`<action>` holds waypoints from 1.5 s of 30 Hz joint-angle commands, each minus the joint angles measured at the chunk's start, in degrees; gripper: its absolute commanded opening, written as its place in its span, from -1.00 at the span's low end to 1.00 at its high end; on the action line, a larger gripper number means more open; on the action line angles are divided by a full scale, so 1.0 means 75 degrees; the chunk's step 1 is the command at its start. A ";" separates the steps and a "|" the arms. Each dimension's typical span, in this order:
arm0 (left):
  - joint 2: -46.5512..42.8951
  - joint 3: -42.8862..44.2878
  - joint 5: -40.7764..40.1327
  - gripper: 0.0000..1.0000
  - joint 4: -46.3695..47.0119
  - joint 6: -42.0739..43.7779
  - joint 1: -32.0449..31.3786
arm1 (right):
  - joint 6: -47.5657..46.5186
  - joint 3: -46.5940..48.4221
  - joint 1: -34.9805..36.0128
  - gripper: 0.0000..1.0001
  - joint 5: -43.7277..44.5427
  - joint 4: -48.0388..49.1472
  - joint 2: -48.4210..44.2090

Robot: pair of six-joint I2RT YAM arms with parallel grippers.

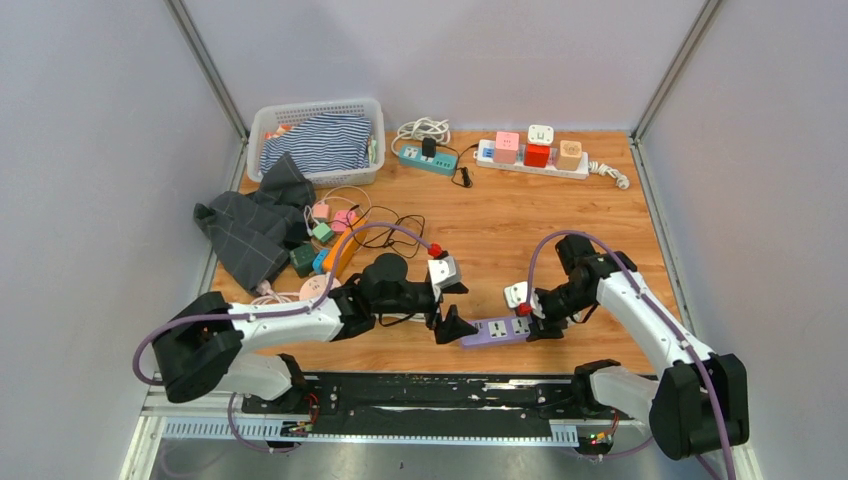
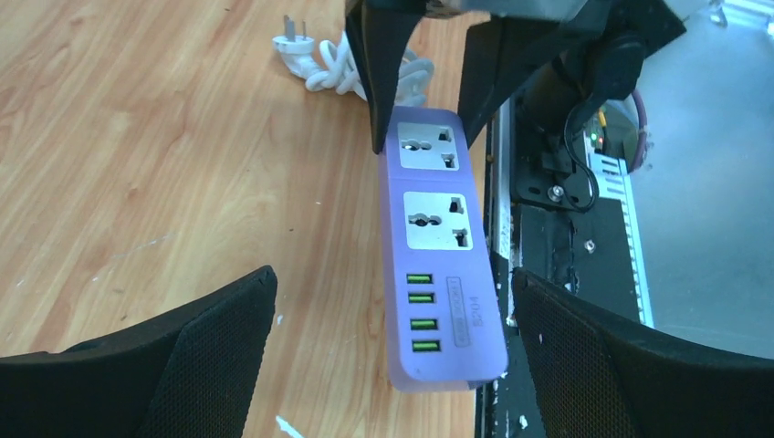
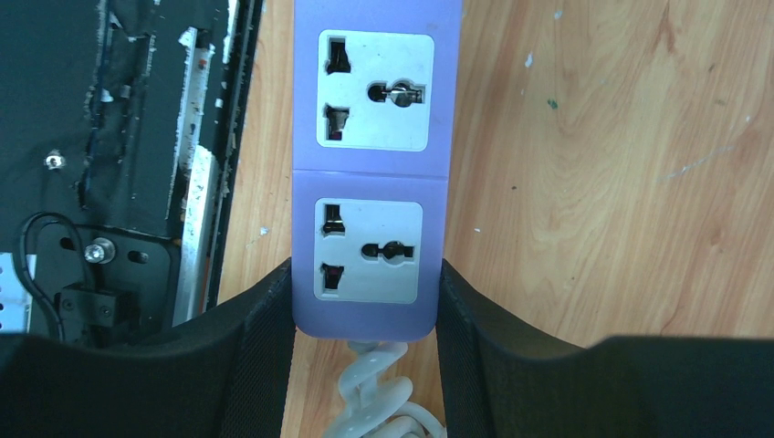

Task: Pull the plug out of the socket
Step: Move the socket to the center of the board.

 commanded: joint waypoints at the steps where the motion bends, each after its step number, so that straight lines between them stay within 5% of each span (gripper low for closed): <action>1: 0.0615 0.0360 0.0430 1.00 0.0462 0.0727 -0.0336 | -0.0548 0.0274 -0.0118 -1.00 -0.0621 -0.0902 0.0082; 15: 0.1681 0.0786 0.0092 0.95 0.0467 0.1273 -0.1036 | -0.0507 0.0370 -0.0165 -1.00 -0.0704 -0.1030 0.0247; 23: 0.2017 0.0906 -0.0514 0.69 0.0455 0.1326 -0.1265 | -0.0422 0.0370 -0.0224 -1.00 -0.0702 -0.0990 0.0274; 27: 0.2119 0.0973 -0.0509 0.38 0.0447 0.1298 -0.1270 | -0.0413 0.0363 -0.0240 -1.00 -0.0699 -0.0987 0.0282; 33: 0.2158 0.1003 -0.0466 -0.96 0.0449 0.1273 -0.1270 | -0.0401 0.0357 -0.0253 -1.00 -0.0698 -0.0973 0.0284; 35: 0.2134 0.0994 -0.0494 -1.00 0.0452 0.1253 -0.1270 | -0.0310 0.0342 -0.0267 -0.98 -0.0690 -0.0919 0.0263; 40: 0.2094 0.0969 -0.0626 -1.00 0.0448 0.1177 -0.1270 | 0.0535 0.0255 -0.0344 0.22 -0.0652 -0.0468 -0.0052; 42: 0.2086 0.0958 -0.0681 -1.00 0.0448 0.1118 -0.1270 | 0.0828 0.0259 -0.0384 0.50 -0.0690 -0.0331 -0.0293; 45: 0.2082 0.0945 -0.0916 -1.00 0.0452 0.1006 -0.1249 | 0.1161 0.0345 -0.0509 0.65 -0.0794 -0.0217 -0.0676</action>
